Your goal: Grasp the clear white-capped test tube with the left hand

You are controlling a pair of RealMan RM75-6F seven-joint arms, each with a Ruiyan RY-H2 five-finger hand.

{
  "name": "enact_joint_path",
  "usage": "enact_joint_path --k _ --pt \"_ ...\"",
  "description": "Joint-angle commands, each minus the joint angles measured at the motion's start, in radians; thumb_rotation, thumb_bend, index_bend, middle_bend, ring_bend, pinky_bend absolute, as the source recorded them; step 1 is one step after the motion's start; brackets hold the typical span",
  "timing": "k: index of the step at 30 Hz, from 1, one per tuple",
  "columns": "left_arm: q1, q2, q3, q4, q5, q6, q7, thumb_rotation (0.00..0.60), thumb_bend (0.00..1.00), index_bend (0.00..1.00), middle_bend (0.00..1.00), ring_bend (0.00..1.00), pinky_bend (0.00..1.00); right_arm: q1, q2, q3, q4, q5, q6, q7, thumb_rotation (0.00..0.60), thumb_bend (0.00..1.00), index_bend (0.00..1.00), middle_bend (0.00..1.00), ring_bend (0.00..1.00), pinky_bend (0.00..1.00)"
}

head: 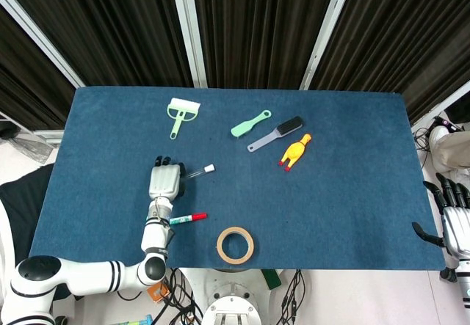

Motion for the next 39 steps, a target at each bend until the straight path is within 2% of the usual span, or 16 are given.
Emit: enact_joint_path --k 1,12,24,30,39 --pt "0.006 0.0 0.012 0.009 0.023 0.001 -0.009 0.6 0.39 0.44 0.48 0.16 0.08 0.0 0.0 0.002 -0.001 0.003 0.0 0.003 0.6 0.36 0.2 0.01 0.0 0.0" --pt "0.021 0.006 0.016 0.018 0.032 -0.027 -0.029 0.6 0.39 0.44 0.48 0.16 0.08 0.001 0.003 0.001 -0.004 0.006 -0.005 0.003 0.6 0.36 0.2 0.01 0.0 0.0" --pt "0.039 0.008 0.028 0.057 0.087 -0.061 -0.09 0.6 0.42 0.49 0.51 0.18 0.08 0.002 0.005 0.0 -0.005 0.008 -0.009 0.006 0.6 0.36 0.2 0.01 0.0 0.0" --pt "0.053 0.032 0.022 0.038 0.135 -0.096 -0.164 0.6 0.43 0.5 0.52 0.18 0.08 0.002 0.005 0.0 -0.006 0.009 -0.01 0.005 0.6 0.36 0.2 0.01 0.0 0.0" --pt "0.078 0.109 0.006 -0.048 0.153 -0.153 -0.257 0.6 0.43 0.5 0.52 0.18 0.09 0.003 0.007 0.0 -0.011 0.015 -0.016 0.0 0.6 0.36 0.21 0.01 0.0 0.0"
